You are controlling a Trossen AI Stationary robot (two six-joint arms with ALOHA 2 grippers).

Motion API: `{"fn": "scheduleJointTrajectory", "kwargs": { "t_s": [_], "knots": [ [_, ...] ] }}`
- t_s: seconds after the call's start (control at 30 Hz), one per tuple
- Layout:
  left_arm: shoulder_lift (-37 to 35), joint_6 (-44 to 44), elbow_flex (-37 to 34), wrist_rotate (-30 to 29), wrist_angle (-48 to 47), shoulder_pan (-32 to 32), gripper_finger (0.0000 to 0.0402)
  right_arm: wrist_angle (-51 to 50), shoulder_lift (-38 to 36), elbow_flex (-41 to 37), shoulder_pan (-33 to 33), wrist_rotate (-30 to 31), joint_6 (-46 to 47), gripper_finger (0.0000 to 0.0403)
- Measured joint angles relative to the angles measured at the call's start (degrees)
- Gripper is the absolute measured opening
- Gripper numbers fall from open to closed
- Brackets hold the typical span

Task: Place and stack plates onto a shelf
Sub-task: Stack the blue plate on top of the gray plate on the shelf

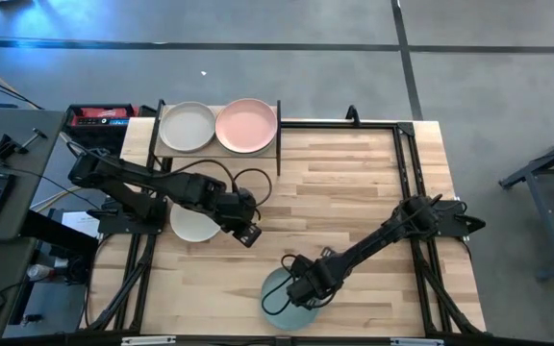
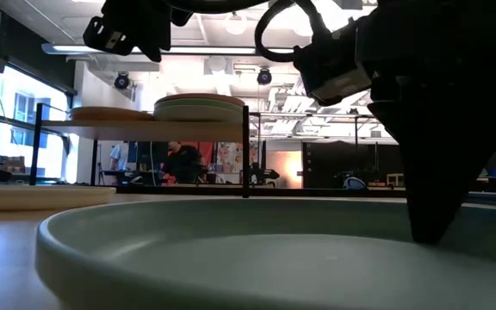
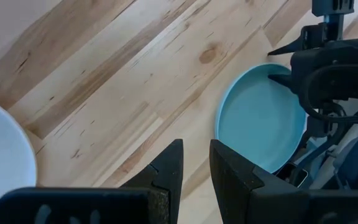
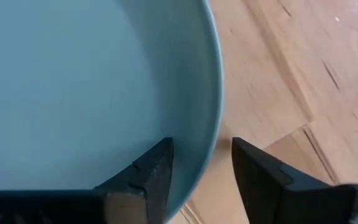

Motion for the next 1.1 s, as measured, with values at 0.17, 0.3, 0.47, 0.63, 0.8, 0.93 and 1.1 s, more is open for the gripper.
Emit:
{"fn": "scheduleJointTrajectory", "kwargs": {
  "t_s": [0.17,0.3,0.47,0.63,0.8,0.93,1.1],
  "knots": [
    [0.0,0.02,0.0,0.0,0.02,0.01,0.0067,0.42,0.03,0.02,-0.08,-1.25,0.24,0.0095],
    [0.0,0.12,0.0,-0.04,-0.05,0.23,0.0067,0.43,0.03,0.02,-0.09,-1.58,0.42,0.0022],
    [0.0,2.25,0.0,-0.12,-0.13,1.26,0.0067,0.43,-0.08,0.0,-0.67,-3.32,0.93,0.0013],
    [0.0,6.27,0.0,-0.26,-0.53,2.16,0.0067,-1.75,0.18,1.94,-1.9,-4.0,-0.24,0.0004],
    [-0.01,12.57,0.0,-0.35,-2.04,2.67,0.0067,-6.49,0.18,5.05,-3.17,-2.92,-1.71,0.0001],
    [-0.02,16.13,0.0,-0.35,-4.32,3.56,0.0067,-10.63,0.14,7.71,-4.0,-1.19,-2.77,0.0],
    [-0.02,18.21,0.0,-0.35,-5.87,5.13,0.0067,-14.99,0.1,10.78,-5.45,0.45,-3.41,0.0]
  ]
}}
